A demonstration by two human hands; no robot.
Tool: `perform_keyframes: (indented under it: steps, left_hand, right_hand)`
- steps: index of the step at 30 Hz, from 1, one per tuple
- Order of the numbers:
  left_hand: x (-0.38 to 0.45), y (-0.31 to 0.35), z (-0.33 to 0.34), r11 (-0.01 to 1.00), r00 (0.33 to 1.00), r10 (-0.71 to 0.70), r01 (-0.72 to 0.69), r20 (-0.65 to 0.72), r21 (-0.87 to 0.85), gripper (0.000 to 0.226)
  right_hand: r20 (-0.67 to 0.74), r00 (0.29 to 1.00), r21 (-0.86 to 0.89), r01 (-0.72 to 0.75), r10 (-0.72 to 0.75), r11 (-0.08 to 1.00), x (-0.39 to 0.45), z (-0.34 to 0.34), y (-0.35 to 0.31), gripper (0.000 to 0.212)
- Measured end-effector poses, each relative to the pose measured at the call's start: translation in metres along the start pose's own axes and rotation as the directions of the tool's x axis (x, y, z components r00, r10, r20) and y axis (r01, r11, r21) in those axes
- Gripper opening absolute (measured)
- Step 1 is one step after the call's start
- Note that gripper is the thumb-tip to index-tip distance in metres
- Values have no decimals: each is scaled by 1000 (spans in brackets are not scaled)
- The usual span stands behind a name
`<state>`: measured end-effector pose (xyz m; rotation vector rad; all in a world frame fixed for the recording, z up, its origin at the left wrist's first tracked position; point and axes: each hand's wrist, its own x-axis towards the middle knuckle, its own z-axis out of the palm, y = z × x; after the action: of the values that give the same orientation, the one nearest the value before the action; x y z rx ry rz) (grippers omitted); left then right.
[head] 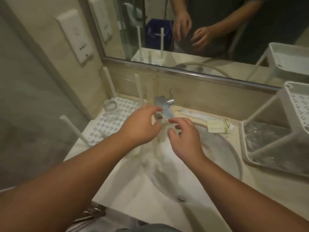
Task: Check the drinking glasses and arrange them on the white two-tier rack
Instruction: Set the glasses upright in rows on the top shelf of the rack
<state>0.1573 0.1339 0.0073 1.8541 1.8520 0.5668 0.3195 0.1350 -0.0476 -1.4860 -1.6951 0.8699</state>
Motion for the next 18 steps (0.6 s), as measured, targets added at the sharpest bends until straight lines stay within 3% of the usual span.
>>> perform_keyframes:
  steps: [7,13,18]
  left_hand:
    - [33,-74,-68,989,972,-141,128,-187,-80,60]
    - [45,-124,-78,973,954,-229,218,-195,-78,76]
    - [57,-156,-66,952,938,-303,294,-165,-82,68]
  right_hand:
    - [149,988,52,25,-32,998,29,61,-58,33]
    - [273,961,-91,-13,37,996,58,98,-87,50]
    - [286,958,-144,6,36,990,80,122,-95,47]
